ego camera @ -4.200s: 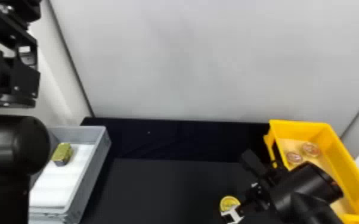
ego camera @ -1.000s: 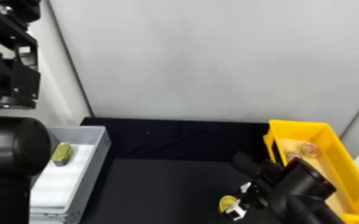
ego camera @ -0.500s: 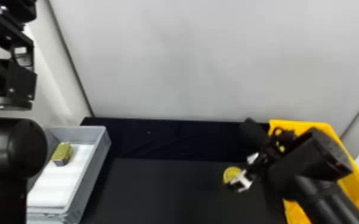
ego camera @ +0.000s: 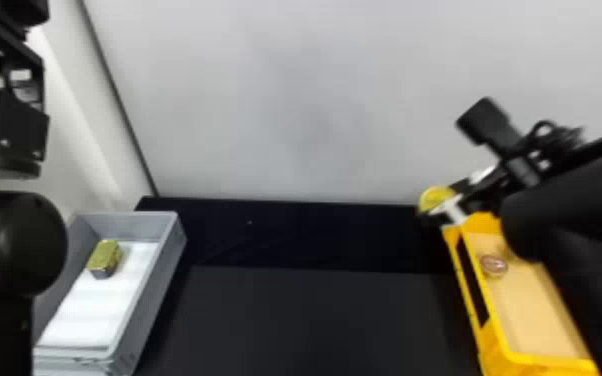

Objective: Pick up the round yellow can and place it in the yellow rectangular box

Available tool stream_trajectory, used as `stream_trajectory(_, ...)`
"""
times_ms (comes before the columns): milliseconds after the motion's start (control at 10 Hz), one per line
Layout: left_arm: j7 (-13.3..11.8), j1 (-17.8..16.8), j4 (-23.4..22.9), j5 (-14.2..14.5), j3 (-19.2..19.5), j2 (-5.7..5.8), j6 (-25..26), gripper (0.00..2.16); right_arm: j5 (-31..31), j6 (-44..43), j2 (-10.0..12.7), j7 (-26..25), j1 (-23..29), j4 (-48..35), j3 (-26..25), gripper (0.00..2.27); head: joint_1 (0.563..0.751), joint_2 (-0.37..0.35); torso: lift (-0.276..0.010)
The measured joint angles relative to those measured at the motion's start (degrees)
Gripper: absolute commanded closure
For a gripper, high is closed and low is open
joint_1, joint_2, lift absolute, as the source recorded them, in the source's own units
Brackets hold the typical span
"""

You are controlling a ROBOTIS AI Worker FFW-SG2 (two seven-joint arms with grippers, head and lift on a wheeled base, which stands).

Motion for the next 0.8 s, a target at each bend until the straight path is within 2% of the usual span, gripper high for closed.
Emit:
stream_trajectory(400, -0.2, 0.0, -0.2, -0.1, 0.3, 0.31, 0.3, 0.09, 3.4, 0.7, -3.3, -1.8, -0.3, -2.2, -7.4, 0.78, 0.663, 0.054, -0.002)
stream_trajectory(800, -0.4, -0.1, -0.3, -0.1, 0.3, 0.62, 0.4, 0.09, 3.6, -0.5, -6.1, -5.6, 3.4, -1.7, -17.9, 0.78, 0.663, 0.054, -0.002)
